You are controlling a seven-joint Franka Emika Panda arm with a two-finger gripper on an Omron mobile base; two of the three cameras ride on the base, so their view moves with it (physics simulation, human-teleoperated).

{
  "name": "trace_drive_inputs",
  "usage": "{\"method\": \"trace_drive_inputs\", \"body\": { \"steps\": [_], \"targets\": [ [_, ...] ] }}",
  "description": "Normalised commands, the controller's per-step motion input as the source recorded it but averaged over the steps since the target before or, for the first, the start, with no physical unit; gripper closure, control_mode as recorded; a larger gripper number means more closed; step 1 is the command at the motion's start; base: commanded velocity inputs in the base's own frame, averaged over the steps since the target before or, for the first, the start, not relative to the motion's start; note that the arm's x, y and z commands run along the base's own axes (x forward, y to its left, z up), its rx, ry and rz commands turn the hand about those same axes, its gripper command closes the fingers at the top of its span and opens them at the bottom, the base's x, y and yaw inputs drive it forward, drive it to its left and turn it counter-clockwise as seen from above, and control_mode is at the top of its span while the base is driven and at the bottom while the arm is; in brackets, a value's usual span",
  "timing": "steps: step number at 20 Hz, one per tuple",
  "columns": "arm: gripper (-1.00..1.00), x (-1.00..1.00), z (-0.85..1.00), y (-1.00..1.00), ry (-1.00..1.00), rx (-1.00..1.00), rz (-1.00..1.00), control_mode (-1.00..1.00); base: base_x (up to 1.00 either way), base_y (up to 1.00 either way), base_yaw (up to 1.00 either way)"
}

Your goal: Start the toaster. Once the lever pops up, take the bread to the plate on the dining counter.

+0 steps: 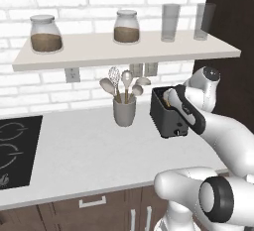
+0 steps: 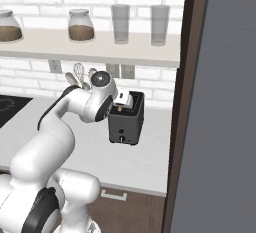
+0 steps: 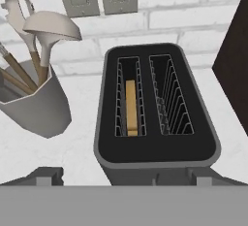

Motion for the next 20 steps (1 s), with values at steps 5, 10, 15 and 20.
{"method": "trace_drive_inputs", "body": {
  "steps": [5,10,15,20],
  "targets": [
    [-1.00,0.00,0.00,0.00,0.00,0.00,0.00,-1.00,0.00,0.00,0.00],
    [-1.00,0.00,0.00,0.00,0.00,0.00,0.00,-1.00,0.00,0.00,0.00],
    [-1.00,0.00,0.00,0.00,0.00,0.00,0.00,-1.00,0.00,0.00,0.00],
    [-1.00,0.00,0.00,0.00,0.00,0.00,0.00,-1.00,0.00,0.00,0.00]
  ]
}}
